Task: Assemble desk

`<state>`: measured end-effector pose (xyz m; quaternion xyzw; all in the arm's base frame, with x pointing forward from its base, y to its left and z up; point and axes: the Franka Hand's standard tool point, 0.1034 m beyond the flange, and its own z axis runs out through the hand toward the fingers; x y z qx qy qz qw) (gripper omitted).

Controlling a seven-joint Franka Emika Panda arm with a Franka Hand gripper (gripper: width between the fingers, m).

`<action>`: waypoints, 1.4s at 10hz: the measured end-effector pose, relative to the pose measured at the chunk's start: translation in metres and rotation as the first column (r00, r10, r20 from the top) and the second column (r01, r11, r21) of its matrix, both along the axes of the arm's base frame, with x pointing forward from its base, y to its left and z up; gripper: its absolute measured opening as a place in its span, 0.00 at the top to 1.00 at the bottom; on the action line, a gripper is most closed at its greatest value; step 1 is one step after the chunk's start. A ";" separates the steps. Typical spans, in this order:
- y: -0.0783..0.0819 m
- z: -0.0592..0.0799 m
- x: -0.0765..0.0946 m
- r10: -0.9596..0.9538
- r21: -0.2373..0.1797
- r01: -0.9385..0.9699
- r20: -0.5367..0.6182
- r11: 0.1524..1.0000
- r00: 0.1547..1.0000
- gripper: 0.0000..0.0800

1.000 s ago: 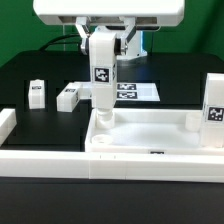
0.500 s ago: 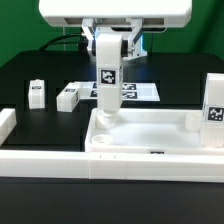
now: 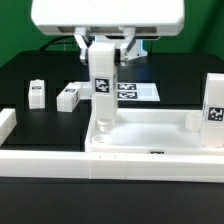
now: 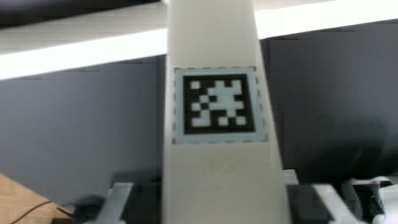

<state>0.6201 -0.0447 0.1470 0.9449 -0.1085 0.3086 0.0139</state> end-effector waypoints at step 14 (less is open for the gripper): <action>-0.011 -0.016 0.000 0.002 -0.028 -0.002 -0.003 1.000 1.000 0.64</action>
Offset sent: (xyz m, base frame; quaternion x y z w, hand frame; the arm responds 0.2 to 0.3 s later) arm 0.0145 -0.0016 -0.0094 0.0303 0.0002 -0.0089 0.9995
